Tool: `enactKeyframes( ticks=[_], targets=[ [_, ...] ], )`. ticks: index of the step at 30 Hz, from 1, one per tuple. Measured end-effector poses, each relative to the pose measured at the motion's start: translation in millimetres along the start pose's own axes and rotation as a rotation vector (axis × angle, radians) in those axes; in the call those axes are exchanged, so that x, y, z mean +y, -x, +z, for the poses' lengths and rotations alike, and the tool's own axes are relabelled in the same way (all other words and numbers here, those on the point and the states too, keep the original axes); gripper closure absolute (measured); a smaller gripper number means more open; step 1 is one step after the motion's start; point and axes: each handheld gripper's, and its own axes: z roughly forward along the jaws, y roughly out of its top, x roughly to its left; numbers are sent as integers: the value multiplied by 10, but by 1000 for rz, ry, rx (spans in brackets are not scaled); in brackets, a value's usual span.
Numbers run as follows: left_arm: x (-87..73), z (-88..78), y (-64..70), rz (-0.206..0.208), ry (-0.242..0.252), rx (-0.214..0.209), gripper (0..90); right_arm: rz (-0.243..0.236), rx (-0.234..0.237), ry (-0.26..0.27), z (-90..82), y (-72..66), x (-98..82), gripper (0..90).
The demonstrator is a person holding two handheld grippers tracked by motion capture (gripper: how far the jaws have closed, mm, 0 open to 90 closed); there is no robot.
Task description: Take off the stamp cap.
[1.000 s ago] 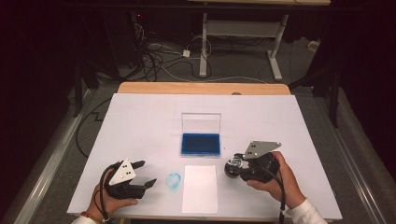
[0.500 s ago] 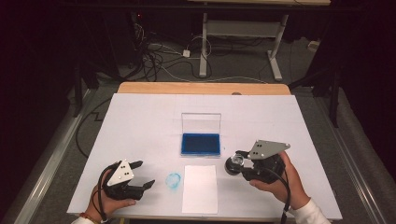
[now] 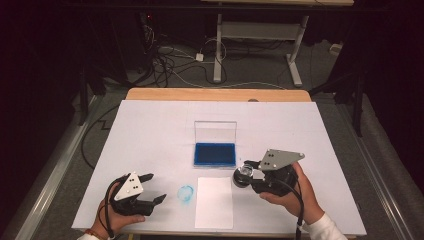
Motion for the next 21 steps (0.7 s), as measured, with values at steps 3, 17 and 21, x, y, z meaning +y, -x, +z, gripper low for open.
enactKeyframes(
  ticks=[3, 17, 21],
  targets=[
    [25, 20, 3, -3, 5, -7, 214, 4, 7, 16, 50, -6, 47, 570],
    [400, 217, 204, 46, 64, -70, 232, 25, 66, 130, 236, -75, 362, 569],
    [515, 251, 283, 60, 92, -79, 232, 15, 90, 157, 287, -148, 457, 570]
  ],
)
